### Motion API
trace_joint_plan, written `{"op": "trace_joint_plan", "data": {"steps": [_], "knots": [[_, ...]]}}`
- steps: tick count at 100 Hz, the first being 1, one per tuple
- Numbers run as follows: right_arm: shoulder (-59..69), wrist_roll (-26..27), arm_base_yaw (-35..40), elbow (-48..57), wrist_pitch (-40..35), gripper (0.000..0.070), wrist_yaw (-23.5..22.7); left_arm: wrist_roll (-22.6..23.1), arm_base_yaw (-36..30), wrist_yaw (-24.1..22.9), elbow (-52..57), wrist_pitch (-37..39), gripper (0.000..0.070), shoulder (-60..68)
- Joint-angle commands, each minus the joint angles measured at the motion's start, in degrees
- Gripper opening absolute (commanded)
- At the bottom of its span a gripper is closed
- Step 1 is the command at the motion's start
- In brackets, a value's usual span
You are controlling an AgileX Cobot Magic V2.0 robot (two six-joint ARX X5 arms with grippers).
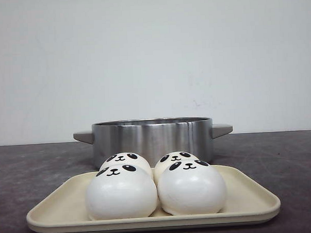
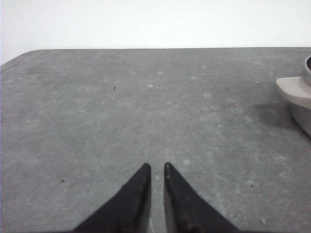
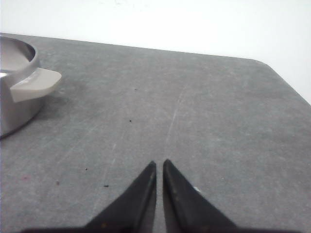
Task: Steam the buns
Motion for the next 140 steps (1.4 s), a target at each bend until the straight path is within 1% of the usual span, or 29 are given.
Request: {"op": "trace_joint_plan", "data": {"steps": [1, 76, 109, 126, 134, 137, 140], "knots": [[0.02, -0.59, -0.11, -0.17, 0.52, 0.0017, 0.02, 0.07, 0.07, -0.07, -1.05, -0.26, 0.0, -0.02], [0.02, -0.59, -0.11, -0.17, 0.52, 0.0017, 0.02, 0.07, 0.07, -0.07, -1.05, -0.26, 0.0, -0.02], [0.02, -5.79, -0.11, -0.17, 0.52, 0.0017, 0.57, 0.07, 0.07, -0.07, -1.05, -0.26, 0.0, -0.02], [0.02, -5.75, -0.11, -0.17, 0.52, 0.0017, 0.44, 0.04, 0.07, -0.04, -1.05, -0.24, 0.0, -0.02], [0.02, -5.7, -0.11, -0.17, 0.57, 0.0017, 0.33, -1.51, 0.07, 0.37, -1.05, -0.2, 0.0, -0.02], [0.02, -5.73, -0.11, -0.17, 0.72, 0.0017, 0.0, -3.58, 0.07, 0.74, -1.03, -0.2, 0.0, -0.02], [0.02, -5.68, -0.11, -0.17, 0.9, 0.0017, -0.26, -6.58, 0.04, 1.4, -1.05, -0.2, 0.0, -0.02]]}}
